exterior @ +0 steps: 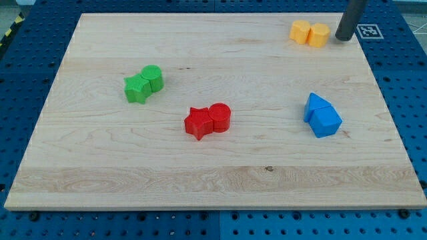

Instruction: Push the yellow hexagon slightly up

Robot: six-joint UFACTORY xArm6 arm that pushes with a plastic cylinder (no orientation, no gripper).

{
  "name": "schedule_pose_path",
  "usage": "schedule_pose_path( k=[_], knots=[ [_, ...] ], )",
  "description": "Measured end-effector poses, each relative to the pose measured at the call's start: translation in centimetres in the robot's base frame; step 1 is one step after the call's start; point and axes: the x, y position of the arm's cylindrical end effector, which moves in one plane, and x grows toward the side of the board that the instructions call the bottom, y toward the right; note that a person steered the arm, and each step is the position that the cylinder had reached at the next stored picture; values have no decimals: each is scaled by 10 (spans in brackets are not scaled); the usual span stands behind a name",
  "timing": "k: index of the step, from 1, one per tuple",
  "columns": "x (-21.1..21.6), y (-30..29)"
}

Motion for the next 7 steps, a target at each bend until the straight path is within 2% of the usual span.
schedule_pose_path(
  k=[4,7],
  knots=[
    [9,-18],
    [38,-29]
  ],
)
